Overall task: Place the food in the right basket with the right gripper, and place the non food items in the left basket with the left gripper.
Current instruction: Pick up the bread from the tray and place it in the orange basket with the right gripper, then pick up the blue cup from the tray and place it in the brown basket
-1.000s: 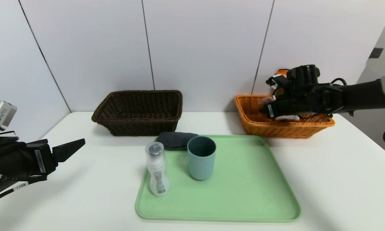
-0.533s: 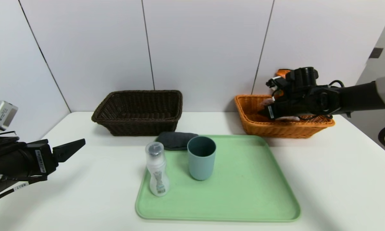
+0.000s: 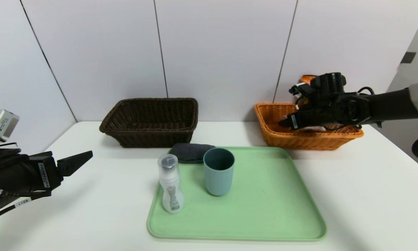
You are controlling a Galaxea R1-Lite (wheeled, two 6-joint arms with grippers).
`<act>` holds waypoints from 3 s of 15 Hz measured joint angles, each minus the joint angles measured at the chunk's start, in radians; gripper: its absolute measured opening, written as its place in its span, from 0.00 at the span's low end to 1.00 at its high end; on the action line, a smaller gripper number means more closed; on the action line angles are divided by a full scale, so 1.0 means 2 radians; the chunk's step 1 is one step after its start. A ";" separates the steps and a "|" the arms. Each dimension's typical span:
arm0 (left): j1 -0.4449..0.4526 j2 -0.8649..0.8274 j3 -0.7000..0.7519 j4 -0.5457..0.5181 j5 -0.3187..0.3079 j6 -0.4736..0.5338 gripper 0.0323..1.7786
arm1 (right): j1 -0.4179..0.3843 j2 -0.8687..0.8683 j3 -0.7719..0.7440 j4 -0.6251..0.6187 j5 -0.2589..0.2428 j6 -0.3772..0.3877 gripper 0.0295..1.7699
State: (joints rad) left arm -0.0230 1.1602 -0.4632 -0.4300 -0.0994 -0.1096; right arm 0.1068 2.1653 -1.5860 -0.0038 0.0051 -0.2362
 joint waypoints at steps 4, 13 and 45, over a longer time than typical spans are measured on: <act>0.000 0.000 0.001 0.000 0.001 -0.001 0.95 | 0.001 -0.031 0.001 0.001 0.000 0.000 0.91; 0.000 -0.002 0.016 -0.020 0.001 -0.004 0.95 | 0.061 -0.260 0.174 0.000 0.041 0.007 0.95; 0.000 -0.048 0.070 -0.036 -0.001 -0.007 0.95 | 0.249 -0.032 0.583 -0.759 0.109 0.113 0.96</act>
State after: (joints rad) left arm -0.0230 1.0647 -0.3223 -0.5013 -0.1019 -0.1245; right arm 0.6051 2.1004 -0.4200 -1.5211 0.2228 -0.0111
